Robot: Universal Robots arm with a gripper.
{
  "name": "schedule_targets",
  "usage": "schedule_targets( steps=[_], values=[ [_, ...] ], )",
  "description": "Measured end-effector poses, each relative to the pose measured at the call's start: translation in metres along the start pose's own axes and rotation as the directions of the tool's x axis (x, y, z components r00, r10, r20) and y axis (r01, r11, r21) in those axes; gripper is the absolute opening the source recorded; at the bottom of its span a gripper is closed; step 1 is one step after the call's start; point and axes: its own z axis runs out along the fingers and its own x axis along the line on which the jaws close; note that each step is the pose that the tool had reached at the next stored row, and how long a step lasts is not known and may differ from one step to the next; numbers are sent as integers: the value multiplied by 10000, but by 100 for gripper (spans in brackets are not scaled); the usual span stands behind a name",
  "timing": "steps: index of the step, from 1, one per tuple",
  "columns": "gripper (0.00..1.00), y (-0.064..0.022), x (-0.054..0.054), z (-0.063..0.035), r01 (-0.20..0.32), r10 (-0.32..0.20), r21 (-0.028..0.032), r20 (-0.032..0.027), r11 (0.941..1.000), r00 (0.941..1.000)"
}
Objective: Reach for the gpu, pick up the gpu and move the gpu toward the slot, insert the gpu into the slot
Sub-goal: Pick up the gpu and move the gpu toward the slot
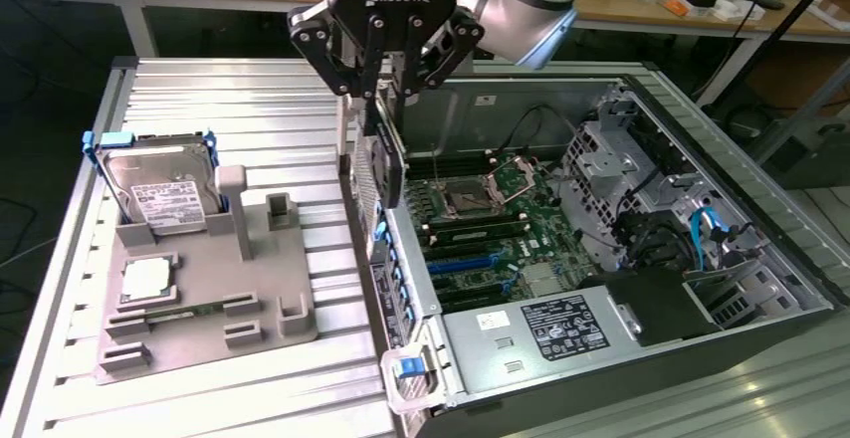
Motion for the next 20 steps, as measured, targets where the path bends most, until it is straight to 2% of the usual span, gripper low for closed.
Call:
schedule_targets(
  steps=[6,8,20],
  values=[
    [27,-14,-244,13,0,0,0,1,10000,10000],
    [27,-21,-365,25,0,0,0,2,10000,10000],
    [27,-52,-908,44,0,0,1,8,10000,10000]
  ],
)
